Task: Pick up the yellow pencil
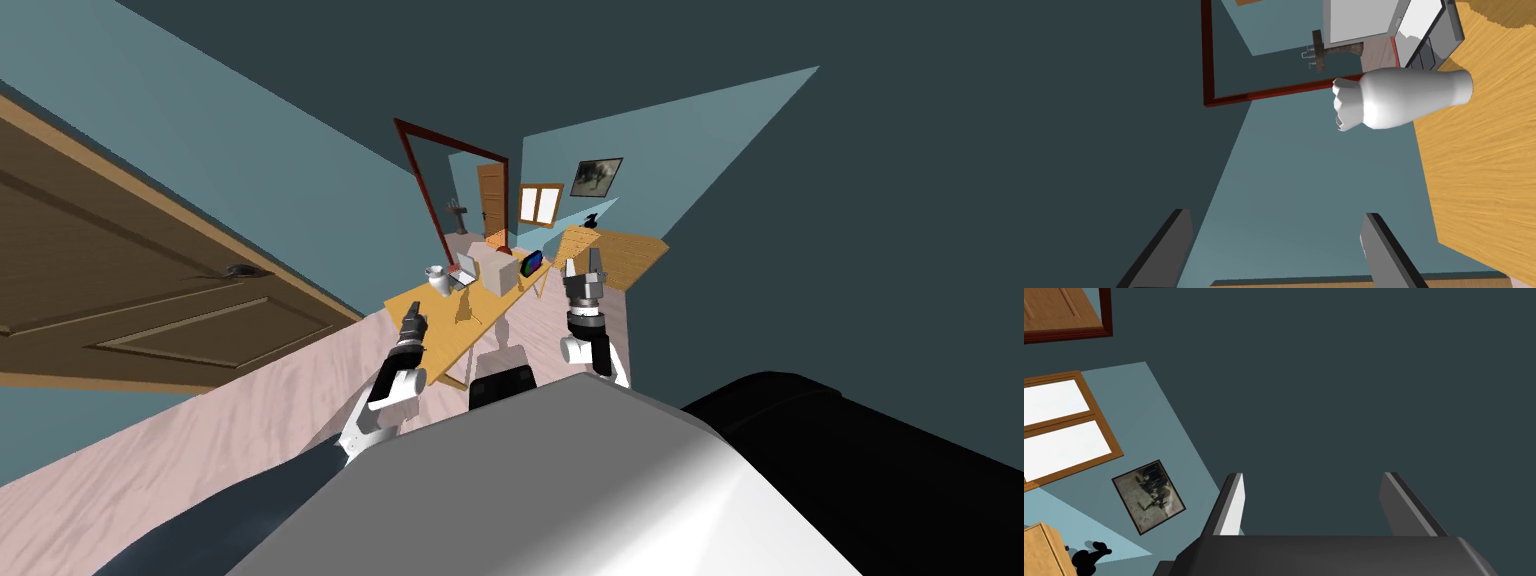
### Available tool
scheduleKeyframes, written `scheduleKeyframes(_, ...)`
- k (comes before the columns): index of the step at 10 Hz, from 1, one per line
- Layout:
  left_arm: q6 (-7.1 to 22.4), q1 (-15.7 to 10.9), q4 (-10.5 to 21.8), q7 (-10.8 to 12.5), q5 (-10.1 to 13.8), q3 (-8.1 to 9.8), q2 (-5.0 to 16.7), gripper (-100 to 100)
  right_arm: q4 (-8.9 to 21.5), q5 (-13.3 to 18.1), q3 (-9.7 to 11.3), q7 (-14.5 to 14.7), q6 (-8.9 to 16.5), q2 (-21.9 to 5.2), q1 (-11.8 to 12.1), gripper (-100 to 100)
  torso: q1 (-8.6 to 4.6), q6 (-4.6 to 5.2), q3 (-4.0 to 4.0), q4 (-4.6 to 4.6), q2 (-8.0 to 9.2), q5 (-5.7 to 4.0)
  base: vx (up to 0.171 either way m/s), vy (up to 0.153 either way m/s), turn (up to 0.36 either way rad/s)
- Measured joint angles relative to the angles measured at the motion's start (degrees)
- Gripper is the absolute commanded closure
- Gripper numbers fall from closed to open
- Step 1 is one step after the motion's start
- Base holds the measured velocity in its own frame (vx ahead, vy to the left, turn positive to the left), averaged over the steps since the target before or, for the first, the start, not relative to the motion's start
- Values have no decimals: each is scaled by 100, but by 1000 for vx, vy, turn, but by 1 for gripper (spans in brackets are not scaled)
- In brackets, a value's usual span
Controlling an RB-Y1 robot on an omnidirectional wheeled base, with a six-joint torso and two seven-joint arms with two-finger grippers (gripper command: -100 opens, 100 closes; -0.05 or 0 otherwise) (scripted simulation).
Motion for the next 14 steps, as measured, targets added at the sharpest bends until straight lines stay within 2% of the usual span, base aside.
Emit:
scheduleKeyframes(5,607,-507,802,-309,148,9,186,-100,0,0,-1,0,0,0,1,0,5,-5,0,-1,1,1,27,-24,-136)
scheduleKeyframes(7,909,-688,1085,-436,235,15,299,-100,0,0,-1,0,0,0,1,0,7,-5,1,0,3,1,20,-12,-139)
scheduleKeyframes(8,1066,-876,1297,-521,276,25,337,-100,0,0,0,0,0,0,0,0,6,-1,1,0,1,1,22,-4,-112)
scheduleKeyframes(10,1466,-1060,1504,-641,378,44,468,-100,0,0,0,0,0,0,0,0,8,-1,1,0,2,1,22,-3,-146)
scheduleKeyframes(11,1548,-1162,1742,-720,374,36,437,-100,0,0,-1,0,0,0,1,0,10,-6,1,-1,3,2,23,-5,-197)
scheduleKeyframes(14,1966,-1490,2308,-927,558,32,642,-100,0,0,-1,0,0,0,0,0,13,-3,1,1,3,2,21,7,-123)
